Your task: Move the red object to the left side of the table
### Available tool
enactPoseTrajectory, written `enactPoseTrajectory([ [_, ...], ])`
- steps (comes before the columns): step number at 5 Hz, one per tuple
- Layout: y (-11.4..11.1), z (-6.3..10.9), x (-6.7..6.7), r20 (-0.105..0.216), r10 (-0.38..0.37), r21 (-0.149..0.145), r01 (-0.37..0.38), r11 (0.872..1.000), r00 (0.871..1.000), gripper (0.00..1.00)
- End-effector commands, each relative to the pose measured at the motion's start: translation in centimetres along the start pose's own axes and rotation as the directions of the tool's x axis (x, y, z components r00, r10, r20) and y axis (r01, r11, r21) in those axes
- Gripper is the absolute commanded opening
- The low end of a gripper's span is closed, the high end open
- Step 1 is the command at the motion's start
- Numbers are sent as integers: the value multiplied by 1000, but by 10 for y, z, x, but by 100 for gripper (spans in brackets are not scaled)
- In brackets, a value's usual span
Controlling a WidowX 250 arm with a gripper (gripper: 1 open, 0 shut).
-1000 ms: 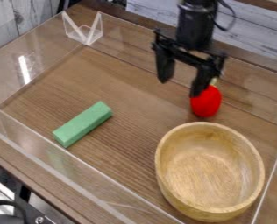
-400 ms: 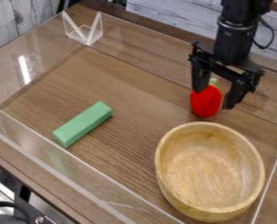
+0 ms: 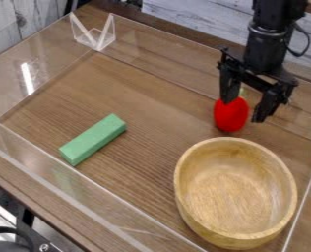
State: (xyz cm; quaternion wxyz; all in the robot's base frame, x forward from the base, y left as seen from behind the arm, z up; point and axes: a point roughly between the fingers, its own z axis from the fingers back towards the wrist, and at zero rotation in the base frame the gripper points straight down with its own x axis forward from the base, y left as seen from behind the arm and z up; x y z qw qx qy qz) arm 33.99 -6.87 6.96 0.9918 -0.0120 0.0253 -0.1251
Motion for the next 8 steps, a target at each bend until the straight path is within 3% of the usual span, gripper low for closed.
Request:
enactPoseTrajectory([
  [1,10,18,10,61,2,7,-2,1000,998,100],
  [3,18,20,10,58,9,9,-9,1000,998,100],
  [5,13,24,3,47,-2,-10,3,1000,999,100],
  [8,6,31,-5,31,-26,-14,27,1000,999,100],
])
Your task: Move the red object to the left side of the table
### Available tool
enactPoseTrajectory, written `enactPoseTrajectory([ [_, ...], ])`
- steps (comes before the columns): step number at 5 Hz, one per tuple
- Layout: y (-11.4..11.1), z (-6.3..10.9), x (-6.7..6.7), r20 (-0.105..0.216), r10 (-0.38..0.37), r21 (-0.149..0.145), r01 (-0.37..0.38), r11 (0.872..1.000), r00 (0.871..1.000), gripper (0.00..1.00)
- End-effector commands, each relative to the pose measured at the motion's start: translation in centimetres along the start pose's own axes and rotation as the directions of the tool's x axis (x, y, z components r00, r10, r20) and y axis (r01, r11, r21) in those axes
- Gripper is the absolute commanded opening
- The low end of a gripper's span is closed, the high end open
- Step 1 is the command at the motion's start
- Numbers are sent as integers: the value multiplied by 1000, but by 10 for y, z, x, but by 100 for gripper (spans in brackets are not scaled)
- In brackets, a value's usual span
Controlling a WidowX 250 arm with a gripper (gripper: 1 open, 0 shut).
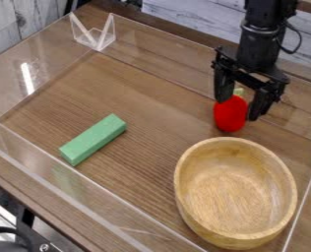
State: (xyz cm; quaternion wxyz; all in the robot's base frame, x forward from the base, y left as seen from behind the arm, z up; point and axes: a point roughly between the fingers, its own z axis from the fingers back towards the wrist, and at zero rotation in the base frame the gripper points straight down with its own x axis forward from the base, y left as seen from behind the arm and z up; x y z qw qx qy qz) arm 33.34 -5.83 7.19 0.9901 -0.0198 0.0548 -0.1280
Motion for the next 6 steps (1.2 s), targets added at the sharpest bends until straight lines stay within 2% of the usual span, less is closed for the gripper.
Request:
enactPoseTrajectory([
  [1,-5,32,2,88,-25,12,24,1000,996,100],
  [4,-4,38,4,95,-31,21,29,999,995,100],
  [6,-1,15,7,55,-25,9,24,1000,998,100],
])
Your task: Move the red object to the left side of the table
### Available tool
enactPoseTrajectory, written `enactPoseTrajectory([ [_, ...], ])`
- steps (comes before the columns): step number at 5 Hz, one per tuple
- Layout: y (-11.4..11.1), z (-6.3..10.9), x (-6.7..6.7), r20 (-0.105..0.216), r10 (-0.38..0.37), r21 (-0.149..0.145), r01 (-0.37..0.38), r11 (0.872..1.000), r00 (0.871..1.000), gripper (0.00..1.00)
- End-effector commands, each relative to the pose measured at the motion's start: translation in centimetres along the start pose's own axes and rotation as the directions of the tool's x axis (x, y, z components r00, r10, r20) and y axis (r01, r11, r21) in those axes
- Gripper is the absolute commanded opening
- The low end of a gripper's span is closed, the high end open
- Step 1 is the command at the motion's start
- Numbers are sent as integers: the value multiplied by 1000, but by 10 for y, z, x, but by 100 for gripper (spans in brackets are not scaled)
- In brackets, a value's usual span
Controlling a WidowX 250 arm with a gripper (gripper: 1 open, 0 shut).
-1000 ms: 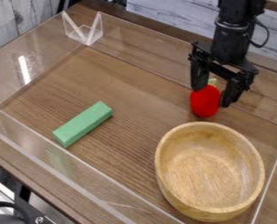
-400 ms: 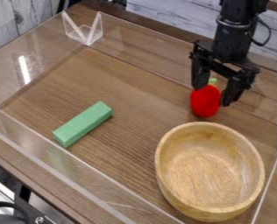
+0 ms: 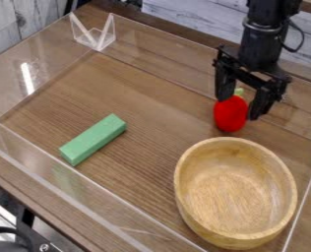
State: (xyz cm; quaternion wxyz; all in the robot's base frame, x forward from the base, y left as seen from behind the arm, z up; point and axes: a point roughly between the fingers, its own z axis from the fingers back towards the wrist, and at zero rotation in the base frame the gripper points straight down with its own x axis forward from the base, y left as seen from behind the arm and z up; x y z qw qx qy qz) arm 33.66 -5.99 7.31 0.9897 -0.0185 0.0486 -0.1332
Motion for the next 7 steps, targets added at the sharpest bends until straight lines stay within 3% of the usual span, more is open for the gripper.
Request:
enactPoseTrajectory([
  [1,1,2,4,24,-12,-1,12,1000,1000,100],
  [2,2,-3,5,18,-6,-3,6,1000,1000,0],
  [3,4,3,3,27,2,-2,-2,1000,1000,0],
  [4,9,33,-3,80,42,13,-44,999,996,0],
  [5,25,72,-14,150,124,38,-131,991,981,0],
  [6,31,83,-20,172,140,36,-149,988,975,0],
  [7,28,67,-17,154,127,31,-134,991,980,100],
])
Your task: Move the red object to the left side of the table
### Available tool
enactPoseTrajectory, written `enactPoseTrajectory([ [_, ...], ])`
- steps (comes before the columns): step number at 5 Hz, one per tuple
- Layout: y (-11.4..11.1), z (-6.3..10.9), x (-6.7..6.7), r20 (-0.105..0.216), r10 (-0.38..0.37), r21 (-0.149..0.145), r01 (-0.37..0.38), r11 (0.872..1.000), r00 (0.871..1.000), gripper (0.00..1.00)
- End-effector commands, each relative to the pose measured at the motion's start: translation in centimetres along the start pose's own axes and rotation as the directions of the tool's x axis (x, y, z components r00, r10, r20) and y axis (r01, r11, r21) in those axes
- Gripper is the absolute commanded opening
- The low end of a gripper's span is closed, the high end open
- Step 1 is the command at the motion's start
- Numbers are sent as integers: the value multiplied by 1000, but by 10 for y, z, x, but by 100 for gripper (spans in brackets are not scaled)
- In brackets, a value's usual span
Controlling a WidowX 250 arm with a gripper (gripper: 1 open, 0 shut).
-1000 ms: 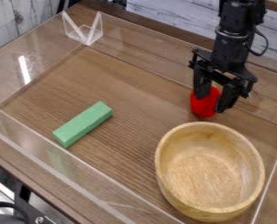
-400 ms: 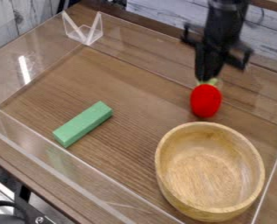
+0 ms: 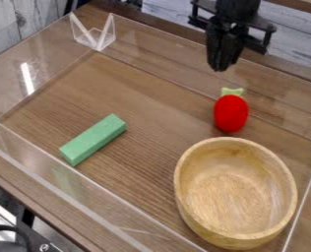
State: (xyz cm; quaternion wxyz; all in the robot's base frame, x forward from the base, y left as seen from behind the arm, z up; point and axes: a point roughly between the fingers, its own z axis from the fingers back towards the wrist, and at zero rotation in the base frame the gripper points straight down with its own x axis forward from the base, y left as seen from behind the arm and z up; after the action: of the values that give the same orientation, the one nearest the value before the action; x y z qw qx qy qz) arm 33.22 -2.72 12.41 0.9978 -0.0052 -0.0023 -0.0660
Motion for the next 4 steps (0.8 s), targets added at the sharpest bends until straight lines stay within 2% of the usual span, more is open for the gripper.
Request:
enactPoseTrajectory([
  [1,-3,0,3,35,-15,2,15,1000,999,100],
  [4,-14,-43,5,-7,-32,-12,32,999,999,100],
])
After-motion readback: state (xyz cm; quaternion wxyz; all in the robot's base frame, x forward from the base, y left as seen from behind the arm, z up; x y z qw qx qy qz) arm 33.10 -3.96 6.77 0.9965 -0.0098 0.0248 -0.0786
